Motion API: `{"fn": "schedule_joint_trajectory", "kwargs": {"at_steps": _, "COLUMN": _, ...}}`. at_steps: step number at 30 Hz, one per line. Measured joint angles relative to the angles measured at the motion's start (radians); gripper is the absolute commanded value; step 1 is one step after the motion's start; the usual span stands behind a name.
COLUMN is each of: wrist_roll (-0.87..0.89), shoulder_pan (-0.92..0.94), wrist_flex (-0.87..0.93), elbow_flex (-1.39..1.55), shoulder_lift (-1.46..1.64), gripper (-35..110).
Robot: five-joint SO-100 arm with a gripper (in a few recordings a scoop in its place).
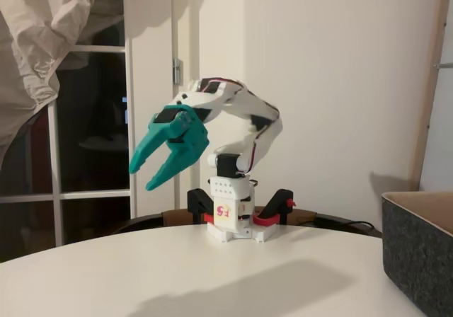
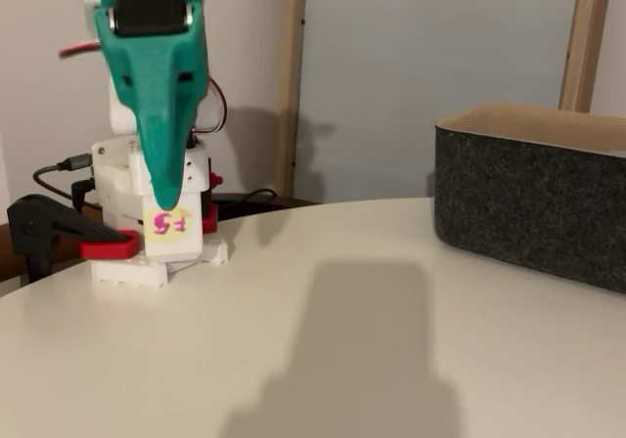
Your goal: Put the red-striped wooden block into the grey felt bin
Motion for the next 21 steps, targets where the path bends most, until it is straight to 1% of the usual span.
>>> {"fn": "schedule_joint_trajectory", "kwargs": {"at_steps": 5, "wrist_roll": -0.008, "shoulder_pan": 0.002, "wrist_flex": -0.029, "elbow_flex": 0.169, "shoulder_lift": 0.143, "gripper": 9}}
{"fn": "schedule_joint_trajectory", "kwargs": {"at_steps": 11, "wrist_roll": -0.02, "shoulder_pan": 0.003, "wrist_flex": -0.064, "elbow_flex": 0.345, "shoulder_lift": 0.238, "gripper": 10}}
{"fn": "schedule_joint_trajectory", "kwargs": {"at_steps": 21, "wrist_roll": -0.003, "shoulder_pan": 0.003, "wrist_flex": -0.069, "elbow_flex": 0.491, "shoulder_lift": 0.322, "gripper": 11}}
